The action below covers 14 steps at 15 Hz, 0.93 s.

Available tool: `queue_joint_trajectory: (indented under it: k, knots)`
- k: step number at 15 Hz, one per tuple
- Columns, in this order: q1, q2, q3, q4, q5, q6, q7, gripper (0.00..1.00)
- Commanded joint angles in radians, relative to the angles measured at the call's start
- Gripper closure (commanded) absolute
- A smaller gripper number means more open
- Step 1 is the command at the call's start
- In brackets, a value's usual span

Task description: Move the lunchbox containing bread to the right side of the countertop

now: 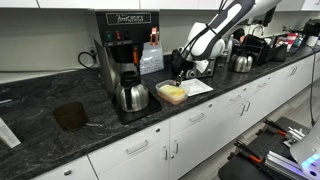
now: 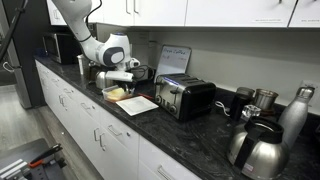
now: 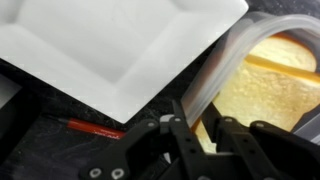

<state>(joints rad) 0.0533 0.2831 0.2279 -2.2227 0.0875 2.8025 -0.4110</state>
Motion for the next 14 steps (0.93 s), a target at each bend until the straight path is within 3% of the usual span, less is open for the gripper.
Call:
queue_joint_trajectory:
  k: [1, 5, 9, 14]
  knots:
    - [-0.065, -0.062, 0.078, -0.032, 0.115, 0.003, -0.077, 0.99]
    - [-0.085, -0.126, 0.125, -0.071, 0.293, -0.010, -0.165, 0.98]
    - [-0.055, -0.191, 0.088, -0.117, 0.350, -0.011, -0.200, 0.98]
    - [-0.042, -0.377, -0.081, -0.241, -0.063, -0.009, 0.053, 0.98]
